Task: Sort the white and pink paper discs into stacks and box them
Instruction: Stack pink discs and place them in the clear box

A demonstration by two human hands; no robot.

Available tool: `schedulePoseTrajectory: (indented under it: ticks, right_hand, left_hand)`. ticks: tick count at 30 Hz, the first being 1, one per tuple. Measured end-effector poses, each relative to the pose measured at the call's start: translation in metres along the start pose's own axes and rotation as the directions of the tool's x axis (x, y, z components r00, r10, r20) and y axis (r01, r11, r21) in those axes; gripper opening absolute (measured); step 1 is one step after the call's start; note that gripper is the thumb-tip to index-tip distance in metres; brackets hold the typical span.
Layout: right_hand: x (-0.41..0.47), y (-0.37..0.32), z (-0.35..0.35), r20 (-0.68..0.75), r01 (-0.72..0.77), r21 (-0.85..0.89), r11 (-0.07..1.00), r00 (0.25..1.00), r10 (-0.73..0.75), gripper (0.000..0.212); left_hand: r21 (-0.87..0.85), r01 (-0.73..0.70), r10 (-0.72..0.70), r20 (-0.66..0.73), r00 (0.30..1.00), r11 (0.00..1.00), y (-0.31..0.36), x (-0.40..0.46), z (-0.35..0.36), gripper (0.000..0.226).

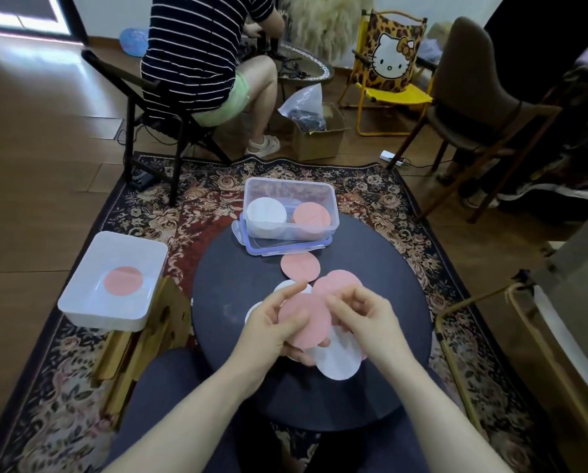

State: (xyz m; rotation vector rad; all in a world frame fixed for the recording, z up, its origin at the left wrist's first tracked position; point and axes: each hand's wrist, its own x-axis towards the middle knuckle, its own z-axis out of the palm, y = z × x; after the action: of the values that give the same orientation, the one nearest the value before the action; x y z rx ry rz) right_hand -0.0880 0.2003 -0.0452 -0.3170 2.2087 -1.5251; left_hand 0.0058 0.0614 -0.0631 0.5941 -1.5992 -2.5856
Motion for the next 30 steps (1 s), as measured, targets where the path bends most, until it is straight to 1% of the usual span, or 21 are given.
schedulePoseTrajectory:
  ticks: [1, 3, 4, 6, 8, 10, 13, 15, 18, 19, 21, 23, 25, 27, 30]
  right_hand:
    - [0.003, 0.003, 0.0, -0.078, 0.017, -0.063, 0.998, 0.997, -0.022, 0.009]
    - [0.01, 0.008, -0.005, -0.203, -0.005, -0.269, 0.963, 0.978, -0.051, 0.004]
    - [0.013, 0.009, -0.007, -0.221, -0.037, -0.367, 0.929, 0.974, -0.048, 0.015]
    - [0.019, 0.011, -0.01, -0.183, -0.091, -0.47, 0.878, 0.983, 0.004, 0.041]
    - [0.022, 0.011, -0.008, -0.131, -0.116, -0.522, 0.845, 0.99, 0.055, 0.062]
    - [0.023, 0.012, -0.006, -0.109, -0.107, -0.579, 0.808, 0.993, 0.053, 0.068]
    - [0.022, 0.012, -0.003, -0.117, -0.074, -0.596, 0.8, 0.993, 0.005, 0.065]
    - [0.021, 0.012, -0.001, -0.119, -0.03, -0.569, 0.822, 0.992, -0.045, 0.059]
    - [0.02, 0.016, 0.0, -0.162, -0.036, -0.456, 0.889, 0.986, -0.043, 0.055]
    - [0.021, 0.018, -0.001, -0.19, -0.052, -0.398, 0.916, 0.981, -0.026, 0.052]
    - [0.022, 0.021, -0.005, -0.242, -0.068, -0.248, 0.966, 0.97, 0.006, 0.039]
    - [0.021, 0.02, -0.009, -0.285, -0.037, -0.08, 0.996, 0.958, 0.013, 0.026]
    - [0.017, 0.015, -0.012, -0.314, 0.016, 0.027, 1.0, 0.949, -0.007, 0.017]
    - [0.01, 0.009, -0.012, -0.305, 0.047, 0.104, 0.993, 0.952, -0.013, 0.014]
    - [-0.002, 0.003, -0.005, -0.202, 0.036, 0.191, 0.981, 0.979, 0.003, 0.015]
  left_hand:
    - [-0.024, 0.008, -0.009, -0.021, 1.0, 1.0, -0.002, -0.001, -0.003, 0.041]
    - [-0.063, 0.014, -0.018, -0.058, 0.998, 0.998, -0.006, -0.001, -0.011, 0.042]
    - [-0.077, 0.014, -0.019, -0.067, 0.998, 0.997, -0.008, -0.001, -0.014, 0.042]
    - [-0.095, 0.005, -0.012, -0.072, 0.997, 0.995, -0.01, -0.001, -0.018, 0.042]
    - [-0.102, -0.001, -0.006, -0.068, 0.998, 0.995, -0.01, -0.001, -0.02, 0.044]
    - [-0.103, -0.006, 0.0, -0.057, 0.998, 0.995, -0.01, -0.001, -0.02, 0.047]
    - [-0.082, -0.025, 0.021, -0.045, 0.999, 0.996, -0.012, -0.002, -0.019, 0.051]
    - [-0.076, -0.037, 0.033, -0.049, 0.998, 0.996, -0.012, -0.002, -0.019, 0.052]
    - [-0.084, -0.041, 0.038, -0.039, 0.999, 0.996, -0.012, -0.002, -0.019, 0.054]
    - [-0.085, -0.043, 0.04, -0.033, 0.999, 0.995, -0.012, -0.003, -0.019, 0.055]
    - [-0.086, -0.046, 0.044, -0.026, 0.999, 0.995, -0.012, -0.003, -0.019, 0.056]
    - [-0.09, -0.051, 0.05, -0.016, 0.999, 0.995, -0.013, -0.002, -0.02, 0.058]
    - [-0.087, -0.057, 0.057, -0.011, 0.998, 0.995, -0.014, -0.002, -0.021, 0.059]
    - [-0.091, -0.063, 0.063, -0.004, 0.998, 0.994, -0.016, -0.001, -0.021, 0.06]
    - [-0.097, -0.055, 0.056, 0.007, 0.998, 0.994, -0.017, 0.0, -0.022, 0.058]
